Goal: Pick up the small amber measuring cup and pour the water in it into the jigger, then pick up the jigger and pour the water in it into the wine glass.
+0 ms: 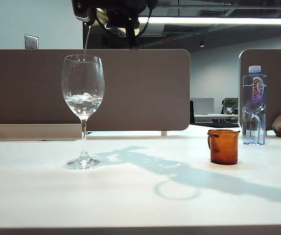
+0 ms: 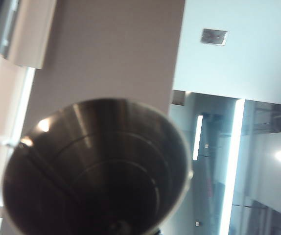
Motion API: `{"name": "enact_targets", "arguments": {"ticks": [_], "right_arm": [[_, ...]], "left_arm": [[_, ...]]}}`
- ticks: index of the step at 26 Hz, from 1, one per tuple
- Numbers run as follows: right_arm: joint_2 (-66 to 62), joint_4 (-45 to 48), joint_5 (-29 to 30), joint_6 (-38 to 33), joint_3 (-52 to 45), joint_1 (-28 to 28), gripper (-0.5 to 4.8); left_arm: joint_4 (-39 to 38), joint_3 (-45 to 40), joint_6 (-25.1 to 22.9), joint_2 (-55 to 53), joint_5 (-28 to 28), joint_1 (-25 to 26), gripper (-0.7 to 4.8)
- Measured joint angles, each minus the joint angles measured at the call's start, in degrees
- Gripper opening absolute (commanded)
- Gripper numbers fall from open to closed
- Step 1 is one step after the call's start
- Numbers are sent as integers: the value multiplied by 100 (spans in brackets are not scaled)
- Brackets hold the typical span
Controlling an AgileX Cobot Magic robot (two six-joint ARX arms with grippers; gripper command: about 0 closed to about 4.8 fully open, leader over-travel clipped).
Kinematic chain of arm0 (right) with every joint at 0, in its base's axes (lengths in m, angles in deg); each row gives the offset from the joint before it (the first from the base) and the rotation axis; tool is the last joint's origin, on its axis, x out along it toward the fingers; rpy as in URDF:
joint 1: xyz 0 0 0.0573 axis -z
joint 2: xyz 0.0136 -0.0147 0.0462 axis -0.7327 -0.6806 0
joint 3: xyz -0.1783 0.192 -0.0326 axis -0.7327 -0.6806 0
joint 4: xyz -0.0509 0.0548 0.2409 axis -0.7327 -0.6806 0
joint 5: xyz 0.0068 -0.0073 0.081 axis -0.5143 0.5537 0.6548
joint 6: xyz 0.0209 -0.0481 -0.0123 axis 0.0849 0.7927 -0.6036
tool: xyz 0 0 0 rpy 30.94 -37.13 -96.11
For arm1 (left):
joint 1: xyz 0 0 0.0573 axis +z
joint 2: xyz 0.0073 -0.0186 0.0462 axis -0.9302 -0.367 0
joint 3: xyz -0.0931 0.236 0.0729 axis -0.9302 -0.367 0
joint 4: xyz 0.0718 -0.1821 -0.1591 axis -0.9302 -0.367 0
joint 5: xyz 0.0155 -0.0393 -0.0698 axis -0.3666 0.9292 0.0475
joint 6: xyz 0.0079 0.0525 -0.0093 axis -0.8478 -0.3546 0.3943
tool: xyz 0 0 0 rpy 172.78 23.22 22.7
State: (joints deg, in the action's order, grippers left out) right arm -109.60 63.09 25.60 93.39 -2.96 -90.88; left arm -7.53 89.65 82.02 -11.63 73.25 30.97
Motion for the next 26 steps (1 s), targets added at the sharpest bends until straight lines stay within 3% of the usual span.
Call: {"name": "enact_targets", "arguments": {"ticks": [12,16,18,21,23,26], "right_arm": [[0,542,258,459,-2,-37,-1],[0,538,-205,-1663,-2,-35,-1],[2,501,-649,-3440,-15,190,-1],[2,-72,-988,-5392,-33,452,-1],[20,-7,-997,-6231,-308,498,-1],[22,402,-975,-6658,-874,529,-1]], "left_arm": [[0,0,0,0,0,0,26],[0,0,0,0,0,0,26],[0,0,0,0,0,0,26],[0,0,0,0,0,0,26],[0,0,0,0,0,0,26],[0,0,0,0,0,0,26]]}}
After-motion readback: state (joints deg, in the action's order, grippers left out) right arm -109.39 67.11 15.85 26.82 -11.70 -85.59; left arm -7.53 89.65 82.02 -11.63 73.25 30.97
